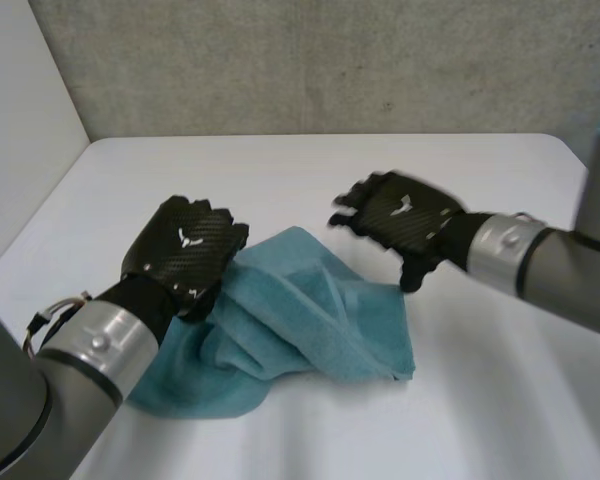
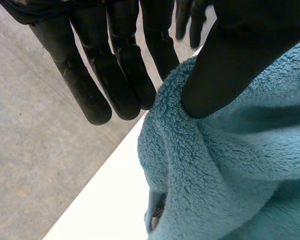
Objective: Fold the laundry
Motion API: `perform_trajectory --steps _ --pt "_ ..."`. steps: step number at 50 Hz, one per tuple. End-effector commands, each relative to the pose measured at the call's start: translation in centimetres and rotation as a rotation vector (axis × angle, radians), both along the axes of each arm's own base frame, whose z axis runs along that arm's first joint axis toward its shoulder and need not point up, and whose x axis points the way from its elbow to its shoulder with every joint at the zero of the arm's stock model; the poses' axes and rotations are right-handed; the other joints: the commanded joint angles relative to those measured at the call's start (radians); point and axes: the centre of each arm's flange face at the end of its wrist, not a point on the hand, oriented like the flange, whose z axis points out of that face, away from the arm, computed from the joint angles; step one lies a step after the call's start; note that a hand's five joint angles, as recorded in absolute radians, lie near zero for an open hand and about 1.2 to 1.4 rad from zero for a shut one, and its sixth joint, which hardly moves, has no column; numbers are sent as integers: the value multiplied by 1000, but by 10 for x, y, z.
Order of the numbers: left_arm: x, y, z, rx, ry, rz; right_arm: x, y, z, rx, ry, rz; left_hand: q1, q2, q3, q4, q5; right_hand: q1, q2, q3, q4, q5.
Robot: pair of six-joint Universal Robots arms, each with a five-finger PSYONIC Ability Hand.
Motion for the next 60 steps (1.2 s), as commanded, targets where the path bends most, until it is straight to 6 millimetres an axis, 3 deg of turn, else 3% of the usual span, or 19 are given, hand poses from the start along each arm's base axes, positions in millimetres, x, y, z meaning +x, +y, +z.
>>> perform_trajectory --steps 1,5,7,10,13,21,24,27,34,40,44,49,50,52,53,56,57,60 --pt "6 8 -12 41 -16 4 31 37 -31 -21 185 230 284 198 208 203 280 14 -1 5 -17 -23" --pt "8 7 -16 54 -21 15 42 50 -43 -19 207 283 284 198 208 203 280 37 23 28 7 1" --pt "10 6 -18 61 -23 21 46 52 -50 -7 216 293 284 198 208 203 280 186 172 177 156 150" --pt "11 1 -19 56 -20 33 46 44 -60 3 236 267 284 198 208 203 280 720 705 710 689 683" --pt "12 -9 -14 15 2 54 49 34 -58 -31 248 226 284 198 208 203 280 1195 1180 1185 1164 1158" --pt "22 -53 22 -178 87 151 52 -17 -18 -57 40 -96 284 198 208 203 280 1196 1182 1187 1165 1160" --pt "25 -62 31 -207 105 174 45 -22 11 -39 -102 -189 284 198 208 203 280 1196 1182 1187 1165 1160" --pt "27 -63 29 -199 103 179 27 -23 23 18 -185 -290 284 198 208 203 280 1196 1182 1187 1165 1160" --pt "28 -49 0 -106 63 167 -3 -14 13 118 -150 -444 284 198 208 203 280 1196 1182 1187 1165 1160" --pt "28 -48 -31 -4 3 166 -25 4 -4 265 30 -502 284 198 208 203 280 1196 1182 1187 1165 1160" --pt "24 -60 -45 47 -25 165 -32 8 -6 301 142 -485 284 198 208 203 280 1196 1182 1187 1165 1160" --pt "11 -93 -43 15 -11 168 -20 -15 -6 250 116 -479 284 198 208 203 280 1196 1182 1187 1165 1160" --pt "5 -108 -34 -29 7 168 -10 -39 5 183 25 -507 284 198 208 203 280 1196 1182 1187 1165 1160" --pt "-1 -125 -15 -94 43 173 -8 -49 13 154 -26 -525 284 198 208 203 280 1196 1182 1187 1165 1160" --pt "-7 -143 12 -176 91 186 -2 -75 48 60 -219 -582 284 198 208 203 280 1196 1182 1187 1165 1160" --pt "-13 -162 61 -317 168 216 0 -93 92 -30 -449 -611 284 198 208 203 280 1196 1182 1187 1165 1160" --pt "-13 -171 96 -415 237 248 0 -100 118 -81 -593 -609 284 198 208 203 280 1196 1182 1187 1165 1160" --pt "-8 -178 143 -568 345 292 -1 -107 141 -126 -774 -585 284 198 208 203 280 1196 1182 1187 1165 1160"
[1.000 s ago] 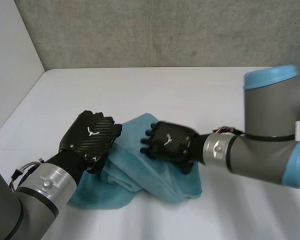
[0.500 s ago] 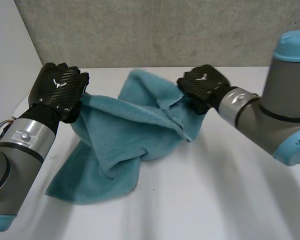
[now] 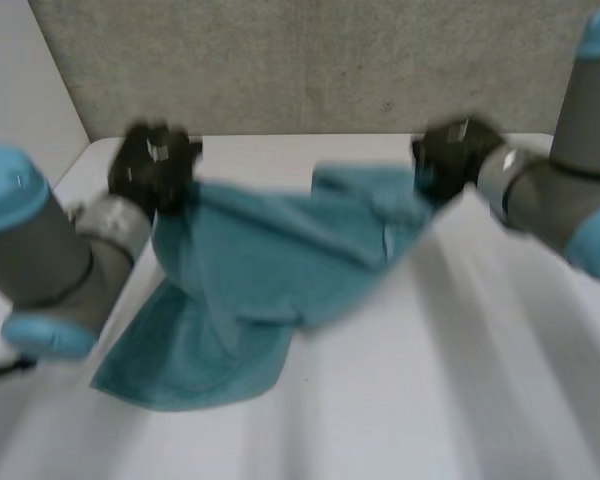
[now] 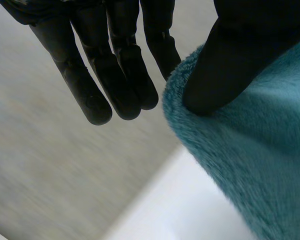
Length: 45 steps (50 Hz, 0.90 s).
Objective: Fold the laundry
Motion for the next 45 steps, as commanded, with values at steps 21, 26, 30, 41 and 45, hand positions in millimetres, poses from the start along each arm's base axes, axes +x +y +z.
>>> perform_trajectory --steps 21,26,30,41,45 --pt "18 25 -52 55 102 122 -12 17 -65 91 -322 -73 284 196 205 200 280 450 225 215 204 247" --pt "15 54 -88 201 33 89 -18 32 -118 249 -160 -78 284 196 205 200 280 450 225 215 204 247" --pt "17 78 -103 328 -37 73 -22 38 -129 283 -109 -80 135 47 56 51 132 450 225 215 204 247" --pt "25 90 -64 343 -51 68 -34 33 -124 271 -116 -114 -667 -755 -746 -751 -670 450 225 215 204 247" --pt "37 73 -54 317 -25 96 -37 33 -127 280 -115 -123 -699 -787 -779 -783 -703 450 225 215 204 247"
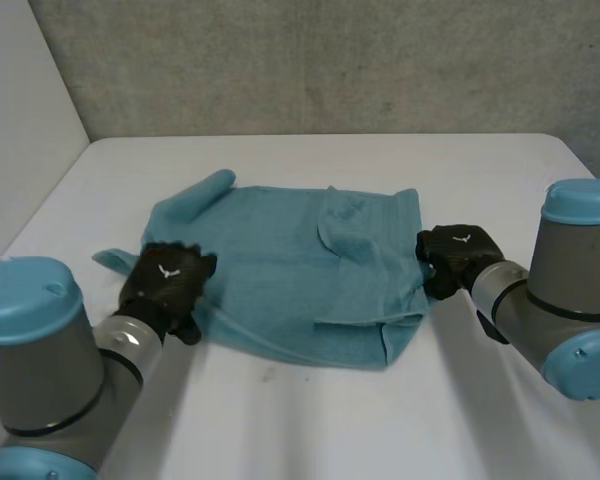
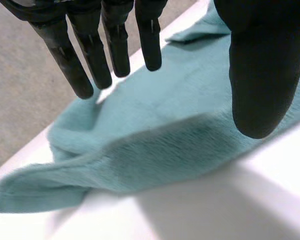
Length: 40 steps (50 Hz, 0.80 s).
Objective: Fold the laundry
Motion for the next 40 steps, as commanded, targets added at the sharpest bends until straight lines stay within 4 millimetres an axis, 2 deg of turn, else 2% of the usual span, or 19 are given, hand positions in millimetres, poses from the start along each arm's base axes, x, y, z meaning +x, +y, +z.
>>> perform_trajectory --steps 1,13,18,20,21,26,33,35,36,37,38,39,40 --pt "18 -27 28 -69 42 50 -6 -3 -1 5 -5 -19 -29 -44 -48 -40 -36 442 225 214 203 242" --pt "62 -75 24 -30 119 -99 -6 -2 -4 6 -4 -17 73 59 55 62 66 442 225 214 203 242" --pt "80 -98 16 -45 65 -117 -5 -1 -5 8 -7 -8 159 144 140 148 152 442 225 214 203 242" --pt "83 -101 15 -49 50 -115 -4 0 -6 13 -11 4 159 144 140 148 152 442 225 214 203 242" --pt "89 -107 8 -55 8 -114 -4 0 -6 13 -12 8 150 136 132 139 143 442 225 214 203 242" --pt "92 -119 -10 -46 -56 -128 -3 2 -8 22 -12 18 147 133 129 136 140 442 225 214 203 242" --pt "93 -126 -38 3 -87 -137 -3 4 -10 32 -8 16 176 162 158 165 169 442 225 214 203 242" --pt "93 -127 -42 8 -85 -137 -3 5 -11 33 -8 16 299 284 280 288 292 442 225 214 203 242" --pt "93 -128 -43 11 -78 -136 -4 4 -11 33 -8 15 538 524 520 527 531 442 225 214 203 242" --pt "93 -128 -43 11 -78 -136 -4 4 -11 33 -8 15 540 526 522 529 534 442 225 214 203 242" --pt "93 -130 -42 4 -78 -134 -4 4 -10 32 -9 16 660 645 641 649 653 442 225 214 203 242" --pt "93 -132 -41 -8 -77 -132 -4 4 -10 31 -8 17 887 873 869 877 881 442 225 214 203 242" --pt "92 -133 -39 -23 -78 -131 -4 4 -9 31 -8 19 953 939 935 942 946 442 225 214 203 242"
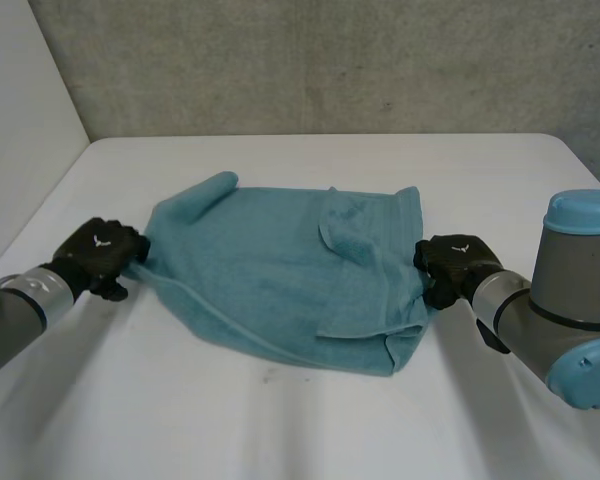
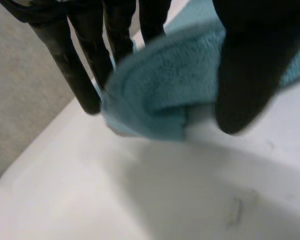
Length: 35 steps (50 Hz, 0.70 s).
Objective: Fold the laundry
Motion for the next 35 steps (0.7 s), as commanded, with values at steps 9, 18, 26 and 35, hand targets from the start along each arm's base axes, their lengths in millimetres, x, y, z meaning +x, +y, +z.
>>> perform_trajectory --steps 9,18,26,35 --pt "-6 0 21 -64 53 9 -3 4 35 -97 106 57 604 645 646 642 648 -475 -693 -703 -714 -679" --pt "-9 11 26 -49 85 10 1 24 81 -400 439 256 604 645 646 642 648 -528 -746 -757 -767 -732" --pt "-10 13 25 -41 85 9 45 85 87 -612 512 672 604 645 646 642 648 -517 -734 -745 -756 -720" --pt "-12 15 25 -37 87 3 67 103 53 -486 593 951 604 645 646 642 648 -496 -714 -724 -735 -700"
